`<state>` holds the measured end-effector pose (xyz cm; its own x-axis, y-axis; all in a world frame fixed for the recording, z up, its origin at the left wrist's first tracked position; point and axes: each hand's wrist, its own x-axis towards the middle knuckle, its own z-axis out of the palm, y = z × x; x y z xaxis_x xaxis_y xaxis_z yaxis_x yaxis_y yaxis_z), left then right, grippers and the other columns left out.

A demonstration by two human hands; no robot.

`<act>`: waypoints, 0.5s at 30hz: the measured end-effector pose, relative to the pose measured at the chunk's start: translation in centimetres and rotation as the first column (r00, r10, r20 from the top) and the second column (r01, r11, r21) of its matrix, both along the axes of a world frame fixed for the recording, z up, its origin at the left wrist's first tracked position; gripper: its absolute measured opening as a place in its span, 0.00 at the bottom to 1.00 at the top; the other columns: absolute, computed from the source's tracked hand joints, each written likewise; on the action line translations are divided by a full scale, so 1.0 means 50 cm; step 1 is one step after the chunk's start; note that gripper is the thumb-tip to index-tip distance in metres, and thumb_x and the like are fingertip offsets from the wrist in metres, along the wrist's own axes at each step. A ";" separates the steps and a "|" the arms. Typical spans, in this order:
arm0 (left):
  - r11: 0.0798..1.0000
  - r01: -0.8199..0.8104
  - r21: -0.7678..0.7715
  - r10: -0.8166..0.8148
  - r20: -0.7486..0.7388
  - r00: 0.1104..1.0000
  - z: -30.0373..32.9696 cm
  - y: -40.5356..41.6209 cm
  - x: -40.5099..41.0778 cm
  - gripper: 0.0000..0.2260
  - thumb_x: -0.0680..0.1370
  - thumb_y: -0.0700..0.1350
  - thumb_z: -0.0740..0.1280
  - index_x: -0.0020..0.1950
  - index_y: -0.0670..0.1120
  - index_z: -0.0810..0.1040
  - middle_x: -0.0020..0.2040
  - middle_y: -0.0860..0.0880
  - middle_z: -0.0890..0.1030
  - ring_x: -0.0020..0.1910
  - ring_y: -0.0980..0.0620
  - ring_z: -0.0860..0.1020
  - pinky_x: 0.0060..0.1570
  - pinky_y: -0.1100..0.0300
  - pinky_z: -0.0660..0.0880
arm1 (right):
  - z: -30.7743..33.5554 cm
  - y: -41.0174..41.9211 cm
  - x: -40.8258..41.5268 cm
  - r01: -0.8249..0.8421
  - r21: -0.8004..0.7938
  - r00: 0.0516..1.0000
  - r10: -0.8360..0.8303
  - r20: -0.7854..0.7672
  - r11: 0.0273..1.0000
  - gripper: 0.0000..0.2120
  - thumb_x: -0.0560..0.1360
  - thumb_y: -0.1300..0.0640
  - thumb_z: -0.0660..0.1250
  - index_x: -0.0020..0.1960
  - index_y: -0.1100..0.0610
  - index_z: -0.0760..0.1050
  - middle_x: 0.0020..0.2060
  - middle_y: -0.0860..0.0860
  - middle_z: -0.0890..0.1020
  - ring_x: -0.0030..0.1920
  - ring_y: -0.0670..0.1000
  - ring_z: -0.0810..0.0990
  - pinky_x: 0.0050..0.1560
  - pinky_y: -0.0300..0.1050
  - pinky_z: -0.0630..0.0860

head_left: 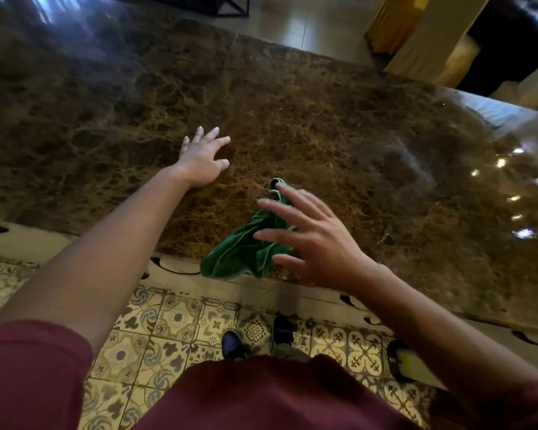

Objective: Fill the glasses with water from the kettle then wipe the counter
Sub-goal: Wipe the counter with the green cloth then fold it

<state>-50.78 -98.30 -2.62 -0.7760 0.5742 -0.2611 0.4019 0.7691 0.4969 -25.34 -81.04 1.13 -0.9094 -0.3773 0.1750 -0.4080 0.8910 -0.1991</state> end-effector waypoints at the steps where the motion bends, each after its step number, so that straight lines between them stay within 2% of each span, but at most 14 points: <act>1: 1.000 -0.002 -0.001 0.002 -0.007 1.000 -0.001 0.002 -0.001 0.25 0.85 0.45 0.60 0.82 0.52 0.59 0.84 0.49 0.49 0.82 0.47 0.40 0.79 0.45 0.36 | -0.006 -0.004 -0.013 -0.056 0.048 0.997 0.053 0.060 0.997 0.19 0.78 0.50 0.75 0.69 0.46 0.81 0.78 0.54 0.72 0.81 0.61 0.64 0.77 0.66 0.65; 4: 1.000 -0.007 -0.002 0.007 -0.014 1.000 -0.008 0.003 -0.004 0.25 0.85 0.43 0.59 0.82 0.53 0.59 0.84 0.50 0.49 0.82 0.48 0.40 0.79 0.46 0.36 | -0.024 -0.043 -0.061 -0.157 0.151 0.979 0.135 0.151 0.976 0.16 0.81 0.52 0.70 0.68 0.47 0.82 0.68 0.56 0.80 0.64 0.58 0.79 0.63 0.58 0.76; 6: 1.000 -0.005 0.004 0.005 -0.012 1.000 -0.016 -0.002 -0.010 0.25 0.85 0.42 0.59 0.82 0.53 0.59 0.84 0.51 0.49 0.82 0.48 0.40 0.79 0.46 0.36 | -0.028 -0.070 -0.093 -0.123 0.124 0.982 0.102 0.158 0.985 0.15 0.82 0.53 0.69 0.68 0.49 0.82 0.60 0.57 0.81 0.54 0.58 0.81 0.52 0.56 0.79; 8: 1.000 0.020 -0.009 -0.020 -0.012 1.000 -0.022 -0.004 -0.019 0.25 0.85 0.42 0.59 0.82 0.54 0.59 0.84 0.51 0.48 0.82 0.48 0.39 0.79 0.46 0.37 | -0.031 -0.087 -0.120 0.003 0.133 0.988 -0.023 0.152 0.991 0.15 0.83 0.54 0.68 0.68 0.51 0.80 0.58 0.57 0.79 0.51 0.58 0.81 0.44 0.55 0.80; 11: 0.997 0.055 -0.047 -0.056 -0.007 0.998 -0.027 -0.009 -0.034 0.26 0.85 0.42 0.58 0.82 0.54 0.58 0.84 0.51 0.47 0.82 0.47 0.39 0.78 0.46 0.37 | -0.032 -0.096 -0.159 0.272 0.172 0.953 -0.290 0.092 0.947 0.13 0.84 0.57 0.64 0.66 0.56 0.79 0.58 0.56 0.78 0.51 0.58 0.83 0.41 0.52 0.79; 13: 0.997 0.055 -0.056 -0.056 -0.009 0.998 -0.026 -0.009 -0.036 0.26 0.85 0.41 0.58 0.82 0.54 0.57 0.84 0.50 0.47 0.82 0.47 0.39 0.78 0.46 0.37 | -0.018 -0.086 -0.190 0.474 0.198 0.869 -0.492 0.054 0.858 0.13 0.84 0.59 0.61 0.64 0.58 0.79 0.58 0.56 0.79 0.50 0.59 0.85 0.41 0.51 0.78; 15: 0.997 0.052 -0.057 -0.053 -0.006 0.999 -0.024 -0.008 -0.035 0.26 0.85 0.41 0.58 0.82 0.54 0.57 0.84 0.50 0.47 0.82 0.47 0.39 0.78 0.47 0.36 | 0.003 -0.058 -0.218 0.608 0.227 0.762 -0.639 0.101 0.761 0.13 0.84 0.58 0.59 0.62 0.60 0.80 0.57 0.57 0.80 0.51 0.60 0.85 0.42 0.51 0.74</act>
<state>-52.51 -98.68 -3.82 -0.7472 0.5986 -0.2887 0.4459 0.7737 0.4500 -36.24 -83.92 1.28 -0.9614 0.2749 -0.0079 0.2750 0.9609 -0.0315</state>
